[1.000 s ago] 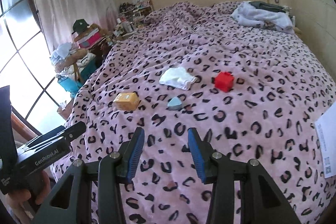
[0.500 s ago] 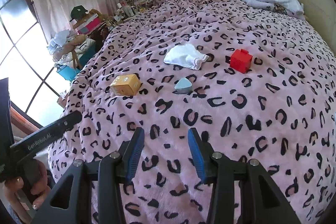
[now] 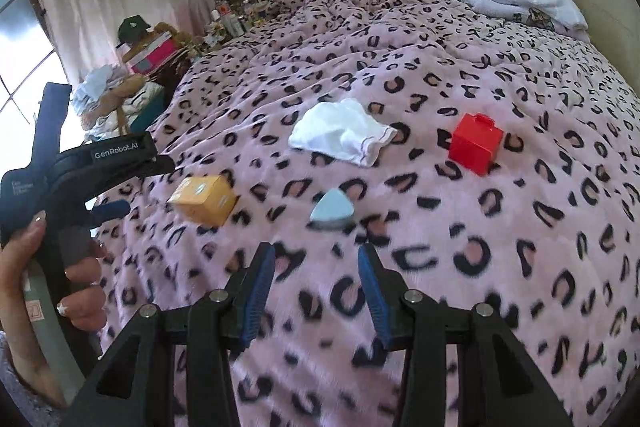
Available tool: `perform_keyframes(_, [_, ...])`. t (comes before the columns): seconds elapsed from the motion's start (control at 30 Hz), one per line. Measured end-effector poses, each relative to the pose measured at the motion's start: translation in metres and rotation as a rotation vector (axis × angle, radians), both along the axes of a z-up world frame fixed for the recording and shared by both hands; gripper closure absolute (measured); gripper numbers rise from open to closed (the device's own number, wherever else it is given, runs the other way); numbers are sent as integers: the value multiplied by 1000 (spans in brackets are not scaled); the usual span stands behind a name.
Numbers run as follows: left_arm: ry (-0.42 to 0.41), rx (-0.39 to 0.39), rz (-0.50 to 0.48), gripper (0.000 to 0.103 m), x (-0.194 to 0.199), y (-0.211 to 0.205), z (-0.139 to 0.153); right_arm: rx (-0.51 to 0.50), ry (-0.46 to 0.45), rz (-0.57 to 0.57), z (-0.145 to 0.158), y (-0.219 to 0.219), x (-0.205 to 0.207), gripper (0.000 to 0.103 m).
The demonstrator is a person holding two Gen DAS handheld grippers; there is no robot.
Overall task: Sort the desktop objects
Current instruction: 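Grasp the small yellow box with the left tool while the right grasps the blue triangular sponge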
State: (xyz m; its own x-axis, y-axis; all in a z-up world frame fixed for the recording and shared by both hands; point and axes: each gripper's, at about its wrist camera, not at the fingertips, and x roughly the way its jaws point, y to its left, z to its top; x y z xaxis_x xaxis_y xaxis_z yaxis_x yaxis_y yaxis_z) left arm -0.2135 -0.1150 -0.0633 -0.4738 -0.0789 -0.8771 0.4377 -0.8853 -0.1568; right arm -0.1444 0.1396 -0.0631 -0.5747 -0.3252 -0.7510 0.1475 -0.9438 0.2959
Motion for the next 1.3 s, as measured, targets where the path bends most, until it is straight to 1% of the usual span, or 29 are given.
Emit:
perform_keyframes(0.03, [-17, 4, 11, 17, -8, -1, -6, -7, -3, -3, -4, -1, -7, 59])
perform_keyframes(0.2, [-85, 90, 110, 17, -34, -18, -39, -27, -17, -6, -25, -6, -40, 58])
perform_keyframes(0.27, [-100, 128, 166, 17, -41, -24, -52, -35, -23, 0, -32, -9, -49, 58])
perform_keyframes(0.33, [-105, 160, 200, 17, -46, -27, -62, -34, -25, 5, -37, -11, -56, 58])
perform_keyframes(0.4, [-109, 165, 220, 17, -50, -26, -69, -21, -28, 12, -43, -13, -62, 58])
perform_keyframes(0.57, [-108, 118, 246, 16, -54, -18, -74, 25, -41, 15, -60, -17, -74, 58])
perform_keyframes(0.67, [-121, 115, 234, 14, -55, -14, -83, 39, -50, 17, -73, -22, -79, 58])
perform_keyframes(0.77, [-131, 116, 212, 14, -56, -9, -92, 11, -67, 29, -84, -27, -83, 58])
perform_keyframes(0.9, [-134, 75, 202, 15, -58, -5, -98, 25, -48, 19, -94, -31, -85, 57])
perform_keyframes(0.97, [-139, 53, 199, 23, -59, -6, -102, 9, -44, 14, -96, -29, -85, 57])
perform_keyframes(1.03, [-129, 40, 196, 23, -58, -6, -103, -3, -42, 11, -97, -27, -85, 58])
perform_keyframes(1.07, [-124, 30, 189, 24, -58, -5, -102, -5, -37, 9, -97, -27, -85, 60])
perform_keyframes(1.3, [-84, -32, 122, 45, -49, 4, -93, -19, -25, 7, -94, -26, -82, 60])
